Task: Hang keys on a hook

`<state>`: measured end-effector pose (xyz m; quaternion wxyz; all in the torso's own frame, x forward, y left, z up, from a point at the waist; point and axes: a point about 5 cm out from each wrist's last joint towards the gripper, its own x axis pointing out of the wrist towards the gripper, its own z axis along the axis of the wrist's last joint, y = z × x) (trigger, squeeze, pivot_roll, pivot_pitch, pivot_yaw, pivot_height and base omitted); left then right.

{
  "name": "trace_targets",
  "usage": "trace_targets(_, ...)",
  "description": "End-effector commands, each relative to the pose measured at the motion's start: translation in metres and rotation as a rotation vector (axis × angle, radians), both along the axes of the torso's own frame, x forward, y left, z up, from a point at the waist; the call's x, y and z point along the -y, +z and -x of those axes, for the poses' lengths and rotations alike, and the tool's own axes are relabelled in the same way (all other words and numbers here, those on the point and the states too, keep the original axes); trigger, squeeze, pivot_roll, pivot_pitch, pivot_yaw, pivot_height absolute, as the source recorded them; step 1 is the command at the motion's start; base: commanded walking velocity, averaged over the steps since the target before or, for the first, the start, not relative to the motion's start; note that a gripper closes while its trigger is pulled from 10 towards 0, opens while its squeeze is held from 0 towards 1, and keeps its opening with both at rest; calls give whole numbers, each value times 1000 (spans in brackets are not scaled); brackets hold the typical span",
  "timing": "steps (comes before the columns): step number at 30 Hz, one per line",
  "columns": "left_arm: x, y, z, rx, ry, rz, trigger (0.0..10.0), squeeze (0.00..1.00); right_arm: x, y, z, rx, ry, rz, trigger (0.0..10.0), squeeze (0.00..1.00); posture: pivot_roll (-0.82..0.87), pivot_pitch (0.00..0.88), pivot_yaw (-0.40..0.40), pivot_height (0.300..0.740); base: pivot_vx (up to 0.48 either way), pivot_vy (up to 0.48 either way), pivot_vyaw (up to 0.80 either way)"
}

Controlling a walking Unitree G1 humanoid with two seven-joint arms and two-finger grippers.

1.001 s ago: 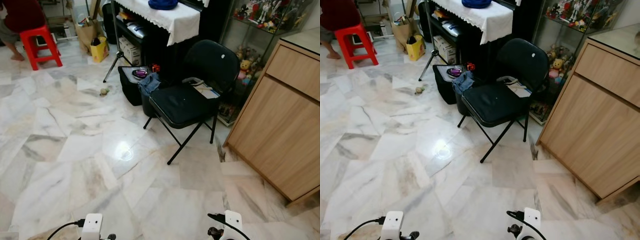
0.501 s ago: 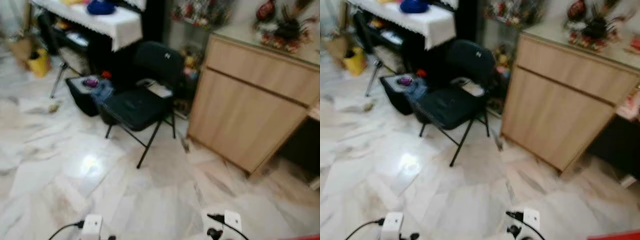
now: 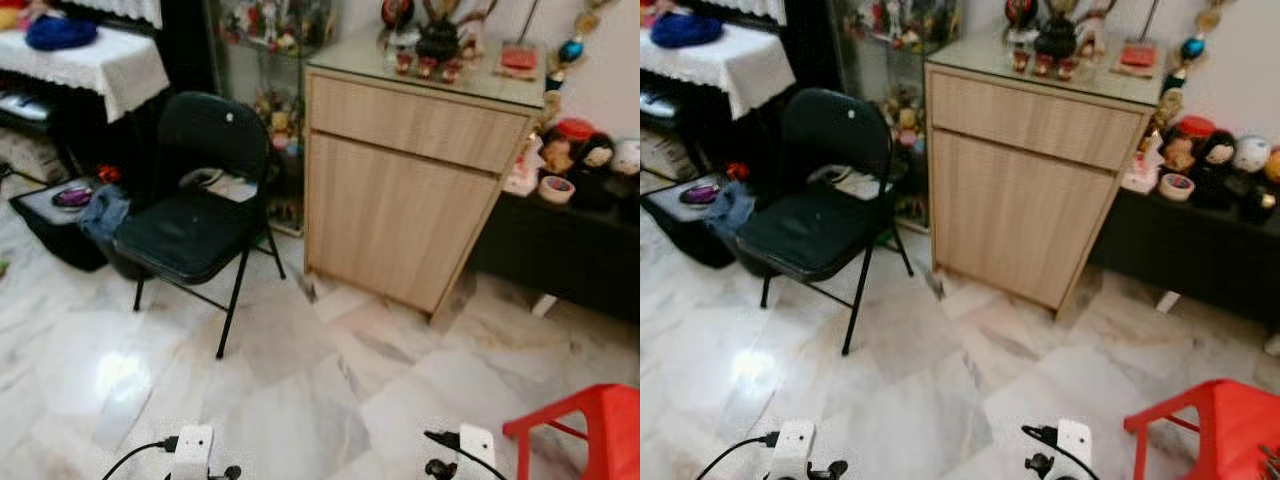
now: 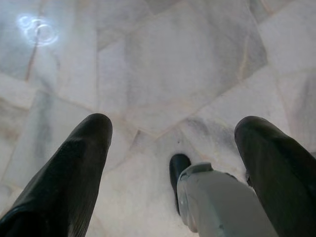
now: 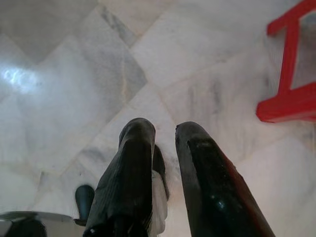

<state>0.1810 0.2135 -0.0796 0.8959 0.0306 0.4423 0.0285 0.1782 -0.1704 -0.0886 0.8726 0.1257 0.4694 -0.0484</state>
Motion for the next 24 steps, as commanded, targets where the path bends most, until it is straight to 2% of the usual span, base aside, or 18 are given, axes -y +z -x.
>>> trace_targets(1,4,0,-1,0,-21,-4,10000,0,2,0,1,-6,5,9,10000,0,62,0,-57,740,0,-247,-738)
trace_targets(8,4,0,-2,3,-14,-3,10000,0,2,1,-1,27,-25,-2,10000,0,63,0,-59,740,0,-250,-106)
trace_targets(24,4,0,-2,5,-11,-2,10000,0,3,1,-1,23,-22,9,10000,0,61,0,-61,740,0,-249,0)
